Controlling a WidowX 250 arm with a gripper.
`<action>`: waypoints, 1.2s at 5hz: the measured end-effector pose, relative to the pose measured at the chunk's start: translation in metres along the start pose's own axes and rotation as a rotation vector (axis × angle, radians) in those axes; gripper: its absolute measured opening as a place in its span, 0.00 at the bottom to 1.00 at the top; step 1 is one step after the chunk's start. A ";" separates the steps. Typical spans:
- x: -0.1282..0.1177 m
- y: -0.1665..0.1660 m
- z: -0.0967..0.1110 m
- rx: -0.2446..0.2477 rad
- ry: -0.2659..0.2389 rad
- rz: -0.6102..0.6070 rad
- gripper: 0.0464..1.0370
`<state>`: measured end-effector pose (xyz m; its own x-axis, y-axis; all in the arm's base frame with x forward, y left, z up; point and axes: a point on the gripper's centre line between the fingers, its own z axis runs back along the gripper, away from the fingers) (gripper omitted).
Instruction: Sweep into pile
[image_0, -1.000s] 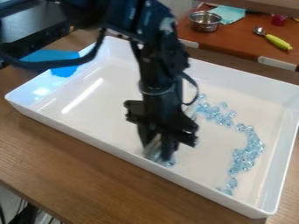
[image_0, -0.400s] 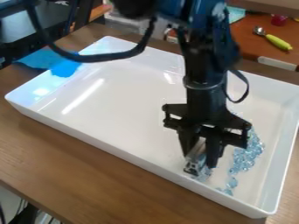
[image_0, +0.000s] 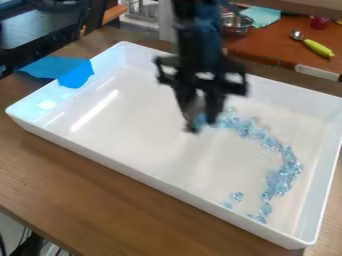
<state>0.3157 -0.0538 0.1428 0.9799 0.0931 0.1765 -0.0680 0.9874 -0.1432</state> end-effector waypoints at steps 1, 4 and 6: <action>0.021 0.035 0.018 0.038 -0.038 -0.033 0.33; 0.038 0.110 -0.009 -0.015 0.036 -0.276 0.33; 0.041 0.122 -0.038 -0.008 0.086 -0.304 0.33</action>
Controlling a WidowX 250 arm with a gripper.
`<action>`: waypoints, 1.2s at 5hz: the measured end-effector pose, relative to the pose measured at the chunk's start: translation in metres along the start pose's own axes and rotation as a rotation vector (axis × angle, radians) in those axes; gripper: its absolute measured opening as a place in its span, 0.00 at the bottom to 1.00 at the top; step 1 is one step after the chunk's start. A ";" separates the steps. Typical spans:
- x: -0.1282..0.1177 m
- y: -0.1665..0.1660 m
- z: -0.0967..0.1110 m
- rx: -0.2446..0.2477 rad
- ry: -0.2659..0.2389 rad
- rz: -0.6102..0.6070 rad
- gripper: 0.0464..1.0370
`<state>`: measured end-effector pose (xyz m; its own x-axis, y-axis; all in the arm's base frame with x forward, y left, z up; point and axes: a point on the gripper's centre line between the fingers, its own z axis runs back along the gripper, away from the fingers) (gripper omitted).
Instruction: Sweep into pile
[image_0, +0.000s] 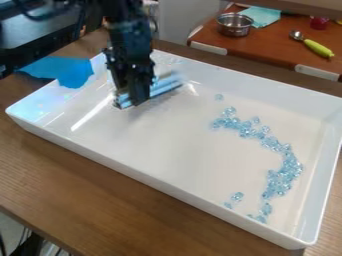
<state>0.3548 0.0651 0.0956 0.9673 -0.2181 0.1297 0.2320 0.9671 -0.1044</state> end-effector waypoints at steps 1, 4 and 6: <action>0.007 0.003 -0.005 0.002 -0.006 -0.011 0.33; 0.026 -0.031 -0.010 -0.051 -0.044 -0.123 0.33; 0.040 -0.057 -0.024 -0.032 -0.051 -0.154 0.34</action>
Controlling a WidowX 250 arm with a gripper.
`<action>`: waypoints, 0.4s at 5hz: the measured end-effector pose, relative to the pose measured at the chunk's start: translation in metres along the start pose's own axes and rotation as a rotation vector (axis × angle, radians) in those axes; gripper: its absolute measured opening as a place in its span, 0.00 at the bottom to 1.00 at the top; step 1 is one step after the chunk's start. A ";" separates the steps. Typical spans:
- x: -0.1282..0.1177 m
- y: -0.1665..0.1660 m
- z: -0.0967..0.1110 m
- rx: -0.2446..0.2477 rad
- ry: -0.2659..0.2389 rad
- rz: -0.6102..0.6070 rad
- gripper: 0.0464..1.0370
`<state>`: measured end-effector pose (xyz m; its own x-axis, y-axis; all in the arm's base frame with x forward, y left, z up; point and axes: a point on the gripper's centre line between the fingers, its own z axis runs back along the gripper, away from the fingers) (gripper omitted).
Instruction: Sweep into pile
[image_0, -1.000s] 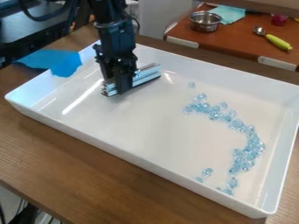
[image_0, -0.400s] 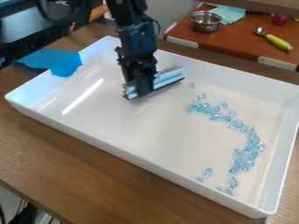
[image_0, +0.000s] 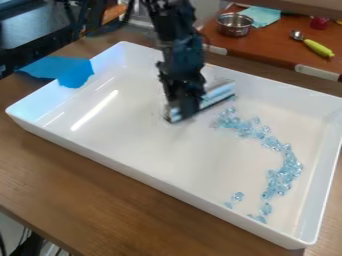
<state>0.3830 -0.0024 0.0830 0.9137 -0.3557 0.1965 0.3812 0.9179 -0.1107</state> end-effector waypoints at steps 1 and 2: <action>0.003 -0.011 -0.005 0.009 -0.001 -0.032 0.33; 0.001 -0.023 -0.007 0.001 -0.003 -0.061 0.33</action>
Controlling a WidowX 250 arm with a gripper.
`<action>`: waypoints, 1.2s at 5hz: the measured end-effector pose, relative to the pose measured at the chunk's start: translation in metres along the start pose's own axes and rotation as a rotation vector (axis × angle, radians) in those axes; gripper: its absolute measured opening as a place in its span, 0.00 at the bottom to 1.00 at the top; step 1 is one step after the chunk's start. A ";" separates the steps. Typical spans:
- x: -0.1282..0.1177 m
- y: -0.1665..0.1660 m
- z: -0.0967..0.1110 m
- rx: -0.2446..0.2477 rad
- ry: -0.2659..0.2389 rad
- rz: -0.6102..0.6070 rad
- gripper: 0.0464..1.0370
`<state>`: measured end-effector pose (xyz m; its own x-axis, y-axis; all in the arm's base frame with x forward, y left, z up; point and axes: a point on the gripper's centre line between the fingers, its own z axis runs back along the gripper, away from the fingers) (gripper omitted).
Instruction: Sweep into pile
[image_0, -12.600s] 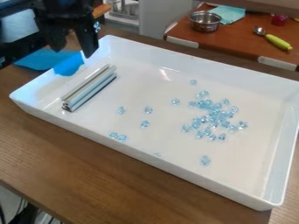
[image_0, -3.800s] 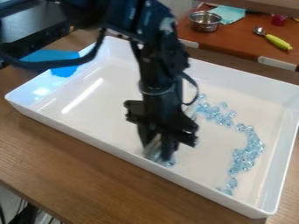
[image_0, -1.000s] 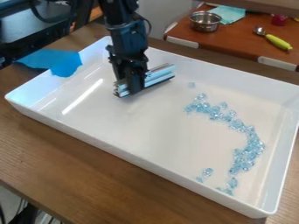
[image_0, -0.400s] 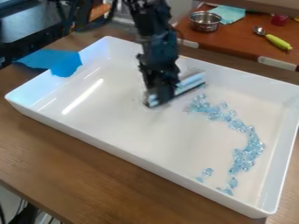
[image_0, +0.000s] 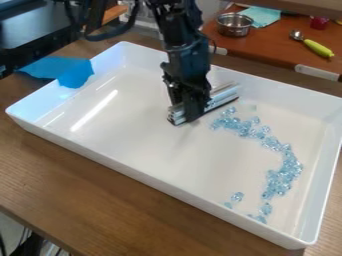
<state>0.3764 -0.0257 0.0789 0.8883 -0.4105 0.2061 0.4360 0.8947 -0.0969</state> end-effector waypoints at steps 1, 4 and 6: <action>-0.001 -0.028 -0.002 -0.040 0.015 -0.037 0.33; 0.011 -0.109 -0.014 -0.094 0.035 -0.192 0.33; -0.005 -0.135 -0.011 -0.135 0.058 -0.187 0.33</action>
<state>0.3142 -0.1465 0.0803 0.7953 -0.5799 0.1768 0.6058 0.7719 -0.1929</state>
